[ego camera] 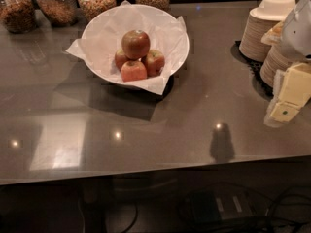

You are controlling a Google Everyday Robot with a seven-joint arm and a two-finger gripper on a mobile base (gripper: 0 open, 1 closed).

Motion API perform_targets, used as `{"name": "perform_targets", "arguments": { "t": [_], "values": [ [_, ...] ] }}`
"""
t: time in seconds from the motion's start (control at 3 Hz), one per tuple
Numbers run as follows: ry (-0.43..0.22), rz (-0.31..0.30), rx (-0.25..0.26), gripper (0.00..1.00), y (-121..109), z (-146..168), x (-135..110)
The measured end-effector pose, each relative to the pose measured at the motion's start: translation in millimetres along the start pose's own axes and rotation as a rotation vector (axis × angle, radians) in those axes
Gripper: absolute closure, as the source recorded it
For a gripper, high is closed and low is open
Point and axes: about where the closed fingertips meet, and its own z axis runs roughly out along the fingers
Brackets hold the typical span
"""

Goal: Pick apple from white bowl

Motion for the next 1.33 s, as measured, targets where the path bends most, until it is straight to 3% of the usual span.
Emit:
{"name": "perform_targets", "arguments": {
  "t": [0.33,1.33],
  "values": [
    [0.0,0.0,0.0,0.0,-0.1,0.1,-0.1],
    [-0.188,0.031,0.034,0.0,-28.2,25.1,-61.4]
  ]
}}
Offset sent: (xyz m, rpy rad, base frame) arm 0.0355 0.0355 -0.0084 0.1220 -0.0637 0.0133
